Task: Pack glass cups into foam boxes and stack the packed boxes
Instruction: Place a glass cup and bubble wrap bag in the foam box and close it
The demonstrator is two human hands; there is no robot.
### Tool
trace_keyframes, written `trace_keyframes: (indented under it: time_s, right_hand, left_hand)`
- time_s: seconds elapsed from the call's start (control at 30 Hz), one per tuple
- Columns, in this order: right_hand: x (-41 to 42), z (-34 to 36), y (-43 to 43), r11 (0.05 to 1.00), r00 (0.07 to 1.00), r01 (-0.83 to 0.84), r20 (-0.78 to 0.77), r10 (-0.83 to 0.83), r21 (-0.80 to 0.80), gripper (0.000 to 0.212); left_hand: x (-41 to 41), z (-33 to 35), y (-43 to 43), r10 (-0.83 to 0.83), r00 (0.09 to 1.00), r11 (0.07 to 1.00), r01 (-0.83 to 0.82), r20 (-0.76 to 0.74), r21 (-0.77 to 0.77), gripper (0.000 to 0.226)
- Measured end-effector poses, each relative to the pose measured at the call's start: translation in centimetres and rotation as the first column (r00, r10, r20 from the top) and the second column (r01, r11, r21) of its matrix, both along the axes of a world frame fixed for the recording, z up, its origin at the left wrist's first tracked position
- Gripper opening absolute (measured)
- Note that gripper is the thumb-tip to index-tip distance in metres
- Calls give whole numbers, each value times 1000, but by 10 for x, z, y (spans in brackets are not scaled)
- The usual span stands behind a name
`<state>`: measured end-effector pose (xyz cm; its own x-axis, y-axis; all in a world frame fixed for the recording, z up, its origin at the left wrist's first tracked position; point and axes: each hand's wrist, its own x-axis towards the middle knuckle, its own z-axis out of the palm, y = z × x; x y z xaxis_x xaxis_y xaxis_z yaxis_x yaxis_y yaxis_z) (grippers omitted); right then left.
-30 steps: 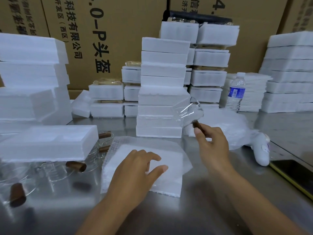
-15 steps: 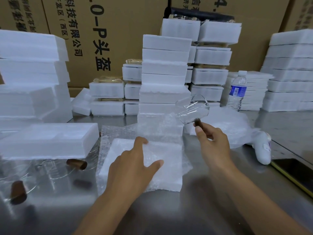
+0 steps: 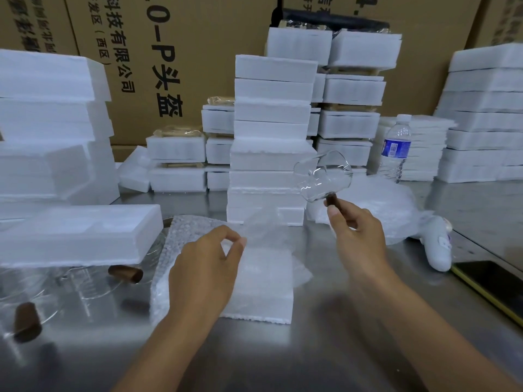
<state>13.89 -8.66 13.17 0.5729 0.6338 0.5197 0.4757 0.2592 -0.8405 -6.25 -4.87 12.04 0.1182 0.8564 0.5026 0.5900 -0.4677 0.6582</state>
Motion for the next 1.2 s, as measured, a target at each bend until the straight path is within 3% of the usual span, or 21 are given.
trace_keyframes:
  time_s: [0.17, 0.33, 0.57, 0.8, 0.97, 1.1, 1.2]
  right_hand:
    - [0, 4, -2, 997, 997, -71, 29, 70, 37, 22]
    - [-3, 9, -8, 985, 975, -166, 157, 157, 44, 28]
    - [-9, 10, -11, 971, 932, -240, 278, 234, -13, 29]
    - [-4, 6, -13, 983, 823, 12, 559, 96, -186, 27]
    - [-16, 12, -20, 988, 726, 11, 680, 100, -157, 26]
    - [-24, 16, -22, 971, 761, -64, 619, 196, -229, 9]
    - [-30, 20, -23, 935, 832, -178, 461, 309, -306, 21]
  left_hand:
    - [-3, 10, 1, -29, 950, 999, 22, 310, 27, 20]
    - [-4, 15, -1, -30, 909, 1000, 30, 415, 6, 22]
    - [-4, 15, -2, -44, 907, 999, 35, 419, 29, 25]
    - [-6, 18, -3, -99, 860, 992, 48, 501, 113, 16]
    - [-4, 24, -10, -220, 851, 966, 122, 476, 229, 14]
    - [-2, 26, -16, -298, 894, 904, 152, 334, 399, 8]
    - [-2, 25, -19, -293, 923, 859, 138, 251, 493, 8]
